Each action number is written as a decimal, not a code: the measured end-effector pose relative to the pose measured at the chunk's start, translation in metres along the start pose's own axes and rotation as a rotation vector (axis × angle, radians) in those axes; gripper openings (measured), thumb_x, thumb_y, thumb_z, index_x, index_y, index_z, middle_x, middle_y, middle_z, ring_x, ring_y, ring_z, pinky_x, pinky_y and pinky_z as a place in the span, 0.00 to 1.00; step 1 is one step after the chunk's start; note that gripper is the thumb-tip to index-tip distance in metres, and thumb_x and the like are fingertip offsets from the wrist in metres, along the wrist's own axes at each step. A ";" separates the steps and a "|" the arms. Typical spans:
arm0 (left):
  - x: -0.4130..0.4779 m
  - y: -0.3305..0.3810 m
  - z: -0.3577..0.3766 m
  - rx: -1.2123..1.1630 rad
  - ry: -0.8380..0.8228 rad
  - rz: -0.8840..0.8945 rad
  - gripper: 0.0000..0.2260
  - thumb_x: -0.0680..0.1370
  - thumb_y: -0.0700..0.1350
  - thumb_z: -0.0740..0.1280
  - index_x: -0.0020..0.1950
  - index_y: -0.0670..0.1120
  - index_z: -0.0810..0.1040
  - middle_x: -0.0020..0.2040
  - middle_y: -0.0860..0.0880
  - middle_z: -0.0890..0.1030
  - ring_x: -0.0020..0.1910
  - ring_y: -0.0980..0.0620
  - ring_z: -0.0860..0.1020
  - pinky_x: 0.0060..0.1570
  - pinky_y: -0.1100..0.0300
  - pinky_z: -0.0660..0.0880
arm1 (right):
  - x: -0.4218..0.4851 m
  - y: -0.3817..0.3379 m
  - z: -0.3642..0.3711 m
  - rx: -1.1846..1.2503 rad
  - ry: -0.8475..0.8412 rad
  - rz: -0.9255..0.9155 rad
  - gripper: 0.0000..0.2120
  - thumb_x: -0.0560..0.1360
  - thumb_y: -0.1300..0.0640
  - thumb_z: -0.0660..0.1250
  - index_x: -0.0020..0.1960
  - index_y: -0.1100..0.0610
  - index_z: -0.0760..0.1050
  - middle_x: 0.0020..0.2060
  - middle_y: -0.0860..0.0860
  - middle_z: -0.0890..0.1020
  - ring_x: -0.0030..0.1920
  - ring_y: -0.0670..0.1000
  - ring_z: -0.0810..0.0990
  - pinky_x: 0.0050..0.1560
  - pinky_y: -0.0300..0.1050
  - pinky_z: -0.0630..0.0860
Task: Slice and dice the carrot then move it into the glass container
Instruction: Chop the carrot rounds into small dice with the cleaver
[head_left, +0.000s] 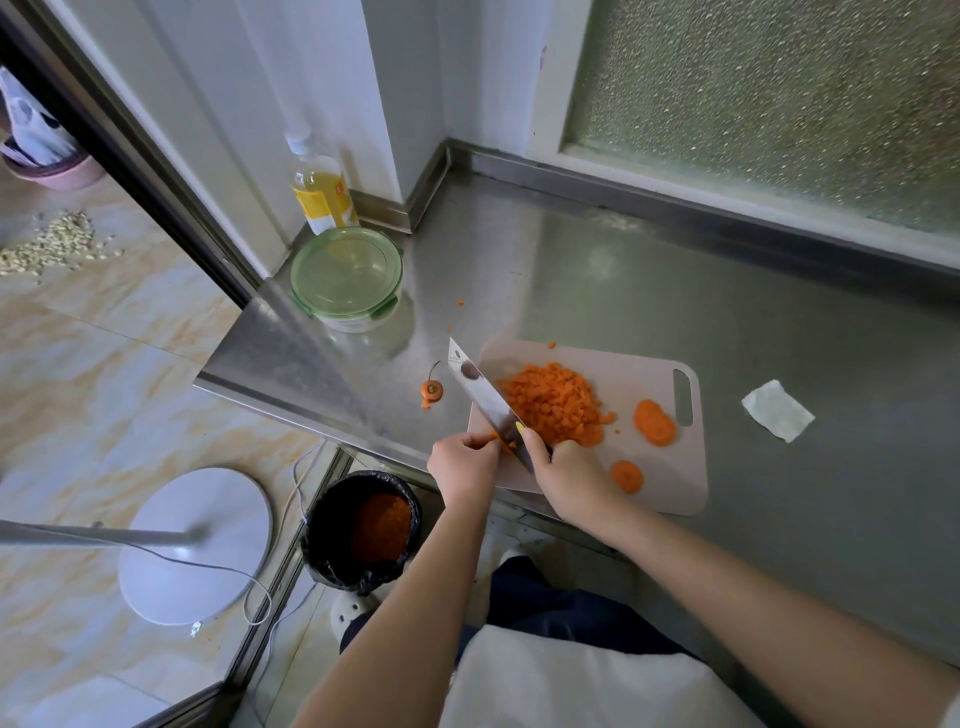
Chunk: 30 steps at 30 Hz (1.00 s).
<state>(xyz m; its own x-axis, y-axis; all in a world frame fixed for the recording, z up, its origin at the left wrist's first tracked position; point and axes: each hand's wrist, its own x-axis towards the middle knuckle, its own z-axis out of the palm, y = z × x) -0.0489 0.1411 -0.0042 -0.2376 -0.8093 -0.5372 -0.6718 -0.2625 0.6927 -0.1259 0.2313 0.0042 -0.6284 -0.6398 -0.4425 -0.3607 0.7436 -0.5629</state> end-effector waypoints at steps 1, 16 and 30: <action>0.000 0.000 0.000 0.000 -0.002 0.000 0.04 0.73 0.42 0.69 0.42 0.46 0.84 0.36 0.52 0.79 0.37 0.55 0.76 0.35 0.67 0.69 | 0.001 -0.001 0.000 -0.004 -0.016 0.006 0.30 0.81 0.40 0.48 0.29 0.58 0.68 0.30 0.55 0.75 0.37 0.57 0.78 0.36 0.43 0.68; 0.003 -0.002 -0.001 -0.020 -0.017 0.008 0.02 0.73 0.45 0.71 0.41 0.49 0.83 0.35 0.55 0.79 0.32 0.62 0.74 0.25 0.75 0.67 | 0.006 0.005 0.015 -0.023 0.037 -0.002 0.30 0.79 0.38 0.49 0.28 0.57 0.68 0.31 0.58 0.79 0.35 0.58 0.79 0.35 0.45 0.73; 0.011 -0.007 0.001 0.021 0.019 0.016 0.08 0.71 0.47 0.71 0.49 0.49 0.84 0.47 0.51 0.83 0.46 0.53 0.78 0.47 0.63 0.73 | -0.001 0.012 -0.016 0.251 0.025 -0.051 0.29 0.81 0.42 0.51 0.26 0.57 0.64 0.22 0.50 0.68 0.27 0.47 0.69 0.28 0.36 0.62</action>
<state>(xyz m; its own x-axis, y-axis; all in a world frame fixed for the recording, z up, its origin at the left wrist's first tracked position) -0.0473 0.1343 -0.0159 -0.2347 -0.8233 -0.5168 -0.6827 -0.2389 0.6906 -0.1401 0.2443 0.0090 -0.6321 -0.6678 -0.3930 -0.2118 0.6368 -0.7414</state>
